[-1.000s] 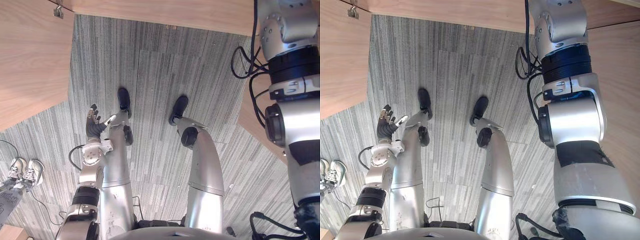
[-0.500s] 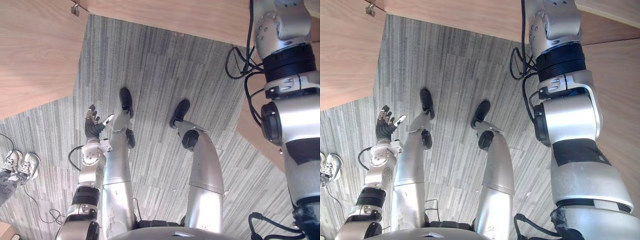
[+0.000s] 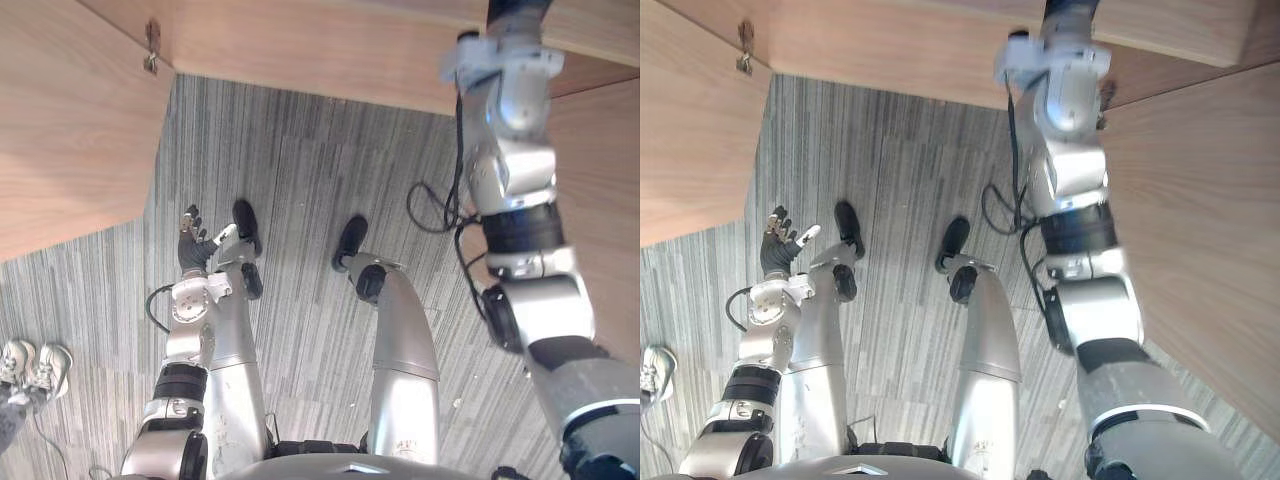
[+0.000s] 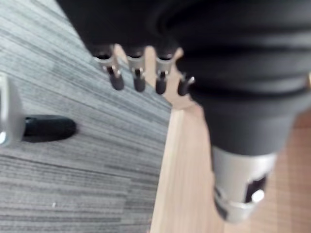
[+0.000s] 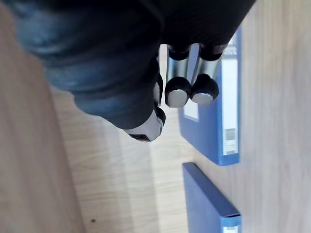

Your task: Walk over to the cabinet, pick up the folder, carry it to the office cabinet, place the folder inside the office cabinet, then close the office cabinet door

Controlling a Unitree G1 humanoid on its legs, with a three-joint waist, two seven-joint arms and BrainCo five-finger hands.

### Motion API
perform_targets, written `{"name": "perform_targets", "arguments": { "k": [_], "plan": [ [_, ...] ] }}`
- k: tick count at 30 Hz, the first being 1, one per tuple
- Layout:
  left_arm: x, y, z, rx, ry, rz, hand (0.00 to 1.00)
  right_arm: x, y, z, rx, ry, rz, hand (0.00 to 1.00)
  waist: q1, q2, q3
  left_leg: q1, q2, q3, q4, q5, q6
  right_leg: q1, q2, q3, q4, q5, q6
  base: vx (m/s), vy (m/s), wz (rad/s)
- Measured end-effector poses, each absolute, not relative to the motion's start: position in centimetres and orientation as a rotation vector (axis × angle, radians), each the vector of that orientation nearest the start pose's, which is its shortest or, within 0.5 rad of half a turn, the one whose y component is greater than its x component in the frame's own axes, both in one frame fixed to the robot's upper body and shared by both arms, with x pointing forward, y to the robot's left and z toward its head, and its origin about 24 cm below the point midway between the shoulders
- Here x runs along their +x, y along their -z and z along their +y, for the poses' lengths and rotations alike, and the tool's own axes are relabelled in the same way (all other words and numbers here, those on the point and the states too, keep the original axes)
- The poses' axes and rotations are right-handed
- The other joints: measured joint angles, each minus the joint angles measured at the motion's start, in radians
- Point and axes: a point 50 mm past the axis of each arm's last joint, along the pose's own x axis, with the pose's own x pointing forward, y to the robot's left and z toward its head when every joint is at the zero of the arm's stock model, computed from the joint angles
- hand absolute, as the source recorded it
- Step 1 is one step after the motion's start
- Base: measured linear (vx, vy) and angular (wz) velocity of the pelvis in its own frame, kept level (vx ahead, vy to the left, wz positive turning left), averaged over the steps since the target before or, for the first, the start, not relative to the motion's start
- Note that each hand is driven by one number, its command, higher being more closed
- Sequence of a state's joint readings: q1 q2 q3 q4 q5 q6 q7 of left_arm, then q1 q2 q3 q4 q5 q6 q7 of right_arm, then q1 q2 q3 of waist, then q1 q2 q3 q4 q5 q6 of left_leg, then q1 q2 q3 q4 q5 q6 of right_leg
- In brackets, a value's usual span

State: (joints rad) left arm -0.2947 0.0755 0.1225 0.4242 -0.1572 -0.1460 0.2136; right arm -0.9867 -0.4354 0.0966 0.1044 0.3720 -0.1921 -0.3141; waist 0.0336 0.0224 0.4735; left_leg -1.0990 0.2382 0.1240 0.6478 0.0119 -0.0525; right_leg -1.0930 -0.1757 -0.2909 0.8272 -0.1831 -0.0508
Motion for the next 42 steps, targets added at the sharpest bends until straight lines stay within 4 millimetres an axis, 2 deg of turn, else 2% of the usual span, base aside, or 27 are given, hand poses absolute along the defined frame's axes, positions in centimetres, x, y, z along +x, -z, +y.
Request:
{"name": "perform_targets", "arguments": {
  "k": [5,7,8,9,10,11,13,14,16,17,20,22,23,25,28,31,34,38,39,42],
  "plan": [
    [29.9,-2.2,19.0,-0.046,-0.290,0.062,0.00,29.8,-28.6,-14.0,0.032,-0.057,-0.980,1.00,-0.006,-0.022,-0.063,0.142,0.023,0.033,-0.034,-0.018,-0.004,0.137,0.011,-0.012,-0.073,0.005,0.009,-0.03,-0.011,-0.27],
    [29.1,-0.8,19.0,-0.028,-0.285,0.113,0.00,29.0,-24.6,-13.0,-0.009,-0.113,-0.892,1.00,-0.013,-0.039,-0.108,0.221,0.026,0.042,-0.052,-0.033,-0.005,0.220,0.019,-0.015,-0.113,0.015,0.024,0.07,0.022,-0.10],
    [28.8,-0.5,19.0,-0.024,-0.287,0.125,0.00,28.8,-23.6,-12.7,-0.014,-0.126,-0.866,1.00,-0.015,-0.043,-0.112,0.245,0.027,0.044,-0.052,-0.040,-0.004,0.246,0.021,-0.015,-0.120,0.015,0.024,0.10,0.026,-0.07],
    [28.0,0.3,19.2,-0.005,-0.291,0.154,0.00,28.3,-21.6,-12.0,-0.017,-0.158,-0.806,1.00,-0.015,-0.048,-0.138,0.279,0.030,0.047,-0.051,-0.055,-0.004,0.285,0.025,-0.015,-0.133,0.014,0.024,0.09,0.024,-0.07],
    [27.6,0.8,19.3,-0.004,-0.295,0.170,0.00,28.0,-20.6,-11.6,-0.013,-0.178,-0.773,1.00,-0.016,-0.050,-0.151,0.296,0.030,0.049,-0.050,-0.062,-0.003,0.303,0.026,-0.015,-0.141,0.013,0.025,0.14,0.047,-0.11],
    [26.4,1.9,19.6,0.007,-0.305,0.214,0.00,27.2,-17.6,-10.9,-0.012,-0.215,-0.674,1.00,-0.017,-0.056,-0.171,0.362,0.031,0.065,-0.054,-0.081,-0.004,0.369,0.027,-0.008,-0.160,0.008,0.034,0.11,0.044,-0.09],
    [25.6,2.7,19.6,0.014,-0.309,0.247,0.00,26.6,-15.7,-10.7,-0.003,-0.229,-0.603,1.00,-0.017,-0.055,-0.179,0.408,0.031,0.072,-0.055,-0.100,-0.003,0.417,0.029,-0.002,-0.175,0.004,0.042,0.10,0.052,-0.11],
    [24.6,3.7,19.5,0.010,-0.310,0.290,0.00,25.9,-13.4,-10.4,0.018,-0.248,-0.512,1.00,-0.017,-0.056,-0.197,0.457,0.030,0.080,-0.057,-0.118,-0.003,0.468,0.033,0.005,-0.198,0.005,0.052,0.09,0.065,-0.15],
    [23.7,4.7,19.2,0.013,-0.298,0.332,0.00,25.2,-11.3,-10.2,0.038,-0.253,-0.427,1.00,-0.020,-0.056,-0.222,0.497,0.030,0.096,-0.068,-0.131,-0.001,0.510,0.036,0.009,-0.226,0.009,0.061,0.11,0.073,-0.12],
    [22.9,5.5,18.9,0.039,-0.275,0.372,0.00,24.8,-9.1,-10.3,0.034,-0.238,-0.332,1.00,-0.022,-0.062,-0.241,0.546,0.024,0.104,-0.094,-0.134,-0.002,0.554,0.038,0.020,-0.257,0.016,0.069,0.12,0.071,-0.10],
    [21.8,6.8,18.3,0.068,-0.235,0.431,0.00,24.3,-5.2,-10.3,-0.018,-0.223,-0.168,1.00,-0.024,-0.071,-0.277,0.624,0.010,0.130,-0.150,-0.135,-0.009,0.616,0.041,0.035,-0.317,0.034,0.079,0.12,0.059,-0.14],
    [20.8,8.3,17.7,0.089,-0.192,0.509,0.00,23.7,-1.0,-11.0,-0.072,-0.193,0.011,1.00,-0.036,-0.069,-0.315,0.680,-0.011,0.136,-0.227,-0.114,-0.015,0.674,0.048,0.038,-0.400,0.070,0.084,0.13,0.050,0.00],
    [20.5,8.8,17.6,0.093,-0.182,0.535,0.00,23.5,0.2,-11.4,-0.088,-0.181,0.067,1.00,-0.038,-0.068,-0.325,0.696,-0.017,0.137,-0.253,-0.105,-0.017,0.691,0.052,0.038,-0.432,0.084,0.086,0.12,0.038,-0.07],
    [19.6,9.9,17.7,0.126,-0.168,0.595,0.00,22.6,4.0,-12.7,-0.142,-0.135,0.249,1.00,-0.042,-0.066,-0.335,0.769,-0.040,0.149,-0.359,-0.065,-0.015,0.764,0.071,0.049,-0.564,0.149,0.093,0.11,0.037,-0.17],
    [18.9,10.5,17.9,0.149,-0.162,0.635,0.00,21.2,7.1,-14.5,-0.187,-0.080,0.411,1.00,-0.047,-0.061,-0.341,0.852,-0.072,0.152,-0.470,-0.012,-0.005,0.852,0.081,0.060,-0.708,0.226,0.099,0.12,0.051,-0.16],
    [17.9,11.2,18.3,0.177,-0.153,0.677,0.00,19.4,9.6,-16.3,-0.244,-0.022,0.554,1.00,-0.057,-0.052,-0.367,0.915,-0.100,0.152,-0.539,0.009,0.002,0.929,0.084,0.063,-0.813,0.275,0.110,0.07,0.046,-0.03],
    [16.8,12.2,18.2,0.202,-0.137,0.736,0.00,17.2,11.9,-18.0,-0.244,0.067,0.708,1.00,-0.060,-0.045,-0.394,0.965,-0.126,0.152,-0.592,0.025,0.008,0.974,0.075,0.071,-0.860,0.295,0.118,0.03,0.062,-0.03],
    [15.5,13.2,18.3,0.218,-0.117,0.810,0.00,15.1,13.5,-19.1,-0.227,0.123,0.839,1.00,-0.056,-0.048,-0.408,1.020,-0.151,0.140,-0.662,0.040,0.002,0.991,0.070,0.092,-0.881,0.293,0.126,-0.03,0.041,-0.13],
    [14.8,13.7,18.3,0.221,-0.116,0.846,0.00,14.5,13.9,-19.4,-0.217,0.155,0.873,0.00,-0.056,-0.048,-0.414,1.036,-0.165,0.112,-0.686,0.046,0.001,0.992,0.070,0.108,-0.885,0.295,0.129,-0.02,0.034,-0.23],
    [13.8,14.3,18.4,0.225,-0.117,0.899,0.00,12.9,14.6,-19.6,-0.177,0.222,0.938,0.00,-0.068,-0.050,-0.423,1.067,-0.186,0.069,-0.728,0.053,0.005,1.006,0.068,0.125,-0.894,0.296,0.131,-0.01,0.040,-0.16]
  ]
}}
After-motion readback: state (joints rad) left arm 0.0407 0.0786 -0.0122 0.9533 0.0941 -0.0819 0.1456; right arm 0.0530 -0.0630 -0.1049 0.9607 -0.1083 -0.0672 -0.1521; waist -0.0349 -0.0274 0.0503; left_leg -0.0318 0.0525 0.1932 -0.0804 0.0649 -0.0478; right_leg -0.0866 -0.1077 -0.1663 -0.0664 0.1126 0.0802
